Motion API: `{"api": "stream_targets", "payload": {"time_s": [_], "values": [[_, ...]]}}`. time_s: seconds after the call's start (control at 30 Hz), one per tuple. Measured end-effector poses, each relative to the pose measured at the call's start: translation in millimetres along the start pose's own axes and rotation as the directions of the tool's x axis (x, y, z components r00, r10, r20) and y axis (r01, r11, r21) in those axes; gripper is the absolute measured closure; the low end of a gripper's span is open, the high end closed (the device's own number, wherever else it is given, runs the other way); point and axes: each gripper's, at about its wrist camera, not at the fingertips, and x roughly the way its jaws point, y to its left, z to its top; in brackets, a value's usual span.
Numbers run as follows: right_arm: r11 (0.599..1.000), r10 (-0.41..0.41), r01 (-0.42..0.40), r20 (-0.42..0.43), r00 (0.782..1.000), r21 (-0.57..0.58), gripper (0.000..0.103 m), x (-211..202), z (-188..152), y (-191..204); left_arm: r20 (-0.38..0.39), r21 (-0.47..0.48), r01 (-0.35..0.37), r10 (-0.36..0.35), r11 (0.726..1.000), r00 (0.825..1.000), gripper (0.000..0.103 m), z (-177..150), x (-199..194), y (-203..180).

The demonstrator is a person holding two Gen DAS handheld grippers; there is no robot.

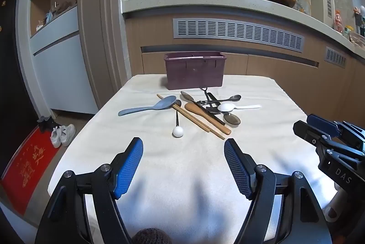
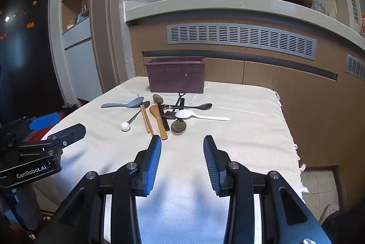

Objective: Organize utensils

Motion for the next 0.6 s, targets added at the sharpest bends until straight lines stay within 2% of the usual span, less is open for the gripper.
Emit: {"api": "stream_targets", "payload": {"time_s": [0.1, 0.2, 0.4, 0.43, 0.6], "values": [[1.0, 0.0, 0.0, 0.003, 1.0, 0.001, 0.066, -2.1, 0.2, 0.0, 0.007, 0.007, 0.007, -0.007, 1.0, 1.0, 0.031, 0.2, 0.1, -0.2], [1.0, -0.004, 0.004, 0.008, 1.0, -0.002, 0.066, -6.0, 0.3, -0.1, 0.017, 0.006, 0.024, -0.024, 1.0, 1.0, 0.038, 0.6, -0.5, 1.8], [1.0, 0.0, 0.0, -0.013, 1.0, 0.003, 0.066, 0.1, 0.9, -1.7, 0.026, 0.005, 0.033, -0.033, 0.999, 0.999, 0.039, -0.4, -2.3, 4.7], [1.0, -0.001, 0.001, -0.015, 1.0, 0.003, 0.066, 0.5, 1.2, -1.3, 0.004, -0.007, 0.015, -0.015, 1.0, 1.0, 0.039, 2.2, -3.8, 2.8], [1.0, 0.003, -0.003, -0.018, 1.0, 0.012, 0.066, 1.6, 1.1, -2.2, 0.003, 0.001, 0.017, -0.017, 1.0, 1.0, 0.039, 2.6, -4.8, 2.1]]}}
